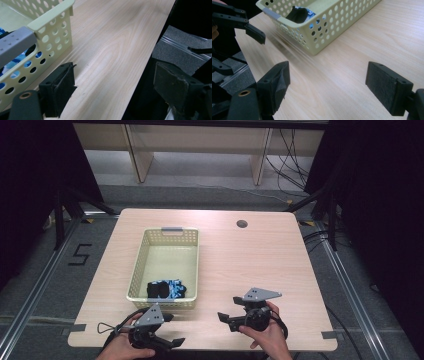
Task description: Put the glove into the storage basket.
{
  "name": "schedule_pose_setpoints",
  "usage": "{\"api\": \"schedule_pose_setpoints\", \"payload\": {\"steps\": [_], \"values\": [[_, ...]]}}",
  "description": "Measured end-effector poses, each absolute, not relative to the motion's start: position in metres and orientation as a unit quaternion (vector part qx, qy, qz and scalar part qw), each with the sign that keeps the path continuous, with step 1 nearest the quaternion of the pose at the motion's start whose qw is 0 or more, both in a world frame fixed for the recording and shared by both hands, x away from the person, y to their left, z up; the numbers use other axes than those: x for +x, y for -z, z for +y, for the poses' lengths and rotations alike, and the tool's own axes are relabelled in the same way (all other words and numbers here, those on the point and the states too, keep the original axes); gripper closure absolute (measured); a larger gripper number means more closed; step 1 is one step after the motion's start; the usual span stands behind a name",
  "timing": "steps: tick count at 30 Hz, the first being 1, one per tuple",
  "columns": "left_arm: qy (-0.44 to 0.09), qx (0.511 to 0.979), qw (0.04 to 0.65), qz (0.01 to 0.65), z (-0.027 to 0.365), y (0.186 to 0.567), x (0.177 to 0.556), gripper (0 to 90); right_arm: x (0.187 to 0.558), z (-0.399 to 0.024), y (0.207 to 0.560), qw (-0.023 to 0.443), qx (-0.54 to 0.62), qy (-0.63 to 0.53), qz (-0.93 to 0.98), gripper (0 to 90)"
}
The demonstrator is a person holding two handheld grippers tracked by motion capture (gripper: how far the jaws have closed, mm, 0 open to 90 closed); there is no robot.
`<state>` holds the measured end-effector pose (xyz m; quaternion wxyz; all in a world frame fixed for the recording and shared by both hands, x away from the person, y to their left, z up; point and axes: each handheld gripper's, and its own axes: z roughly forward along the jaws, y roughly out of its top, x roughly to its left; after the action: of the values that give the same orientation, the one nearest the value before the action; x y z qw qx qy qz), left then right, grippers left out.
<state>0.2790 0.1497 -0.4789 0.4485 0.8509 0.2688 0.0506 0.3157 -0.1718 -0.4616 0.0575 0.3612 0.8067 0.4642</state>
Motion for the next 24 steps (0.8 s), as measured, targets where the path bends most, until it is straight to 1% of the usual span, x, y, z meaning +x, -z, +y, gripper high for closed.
{"api": "schedule_pose_setpoints", "payload": {"steps": [1,2,3,4,8,15,16,18,19,20,21,22,24], "values": [[-0.056,0.855,0.438,0.273,0.151,0.48,0.279,16.9,0.314,-0.172,0.462,0.054,0.366,-0.462,0.806,21.1],[-0.058,0.856,0.44,0.266,0.152,0.48,0.28,16.9,0.311,-0.173,0.463,0.052,0.371,-0.456,0.807,21.1],[-0.054,0.85,0.446,0.275,0.152,0.482,0.279,16.8,0.313,-0.175,0.465,0.055,0.362,-0.458,0.81,21.1],[-0.056,0.853,0.438,0.278,0.154,0.482,0.28,16.8,0.31,-0.174,0.466,0.055,0.368,-0.457,0.808,21.1],[-0.052,0.85,0.444,0.278,0.155,0.484,0.278,16.5,0.308,-0.178,0.468,0.062,0.365,-0.454,0.81,20.9],[-0.047,0.85,0.44,0.286,0.157,0.488,0.276,16.1,0.3,-0.18,0.473,0.056,0.375,-0.453,0.807,19.8],[-0.056,0.857,0.433,0.275,0.159,0.49,0.277,15.8,0.297,-0.182,0.475,0.067,0.369,-0.445,0.813,19.6],[-0.055,0.855,0.436,0.276,0.158,0.491,0.275,15.8,0.294,-0.181,0.477,0.055,0.372,-0.447,0.812,19.1],[-0.048,0.851,0.438,0.287,0.157,0.492,0.273,15.7,0.294,-0.181,0.478,0.059,0.362,-0.446,0.817,18.5],[-0.051,0.852,0.439,0.28,0.158,0.493,0.274,15.7,0.293,-0.181,0.48,0.065,0.354,-0.447,0.819,17.6],[-0.056,0.859,0.426,0.278,0.159,0.494,0.274,15.6,0.29,-0.181,0.48,0.062,0.364,-0.444,0.817,17.1],[-0.056,0.859,0.426,0.278,0.159,0.494,0.274,15.6,0.288,-0.181,0.481,0.061,0.36,-0.443,0.819,17.1],[-0.051,0.857,0.43,0.28,0.159,0.495,0.272,15.6,0.284,-0.18,0.482,0.078,0.356,-0.434,0.824,17.1]]}}
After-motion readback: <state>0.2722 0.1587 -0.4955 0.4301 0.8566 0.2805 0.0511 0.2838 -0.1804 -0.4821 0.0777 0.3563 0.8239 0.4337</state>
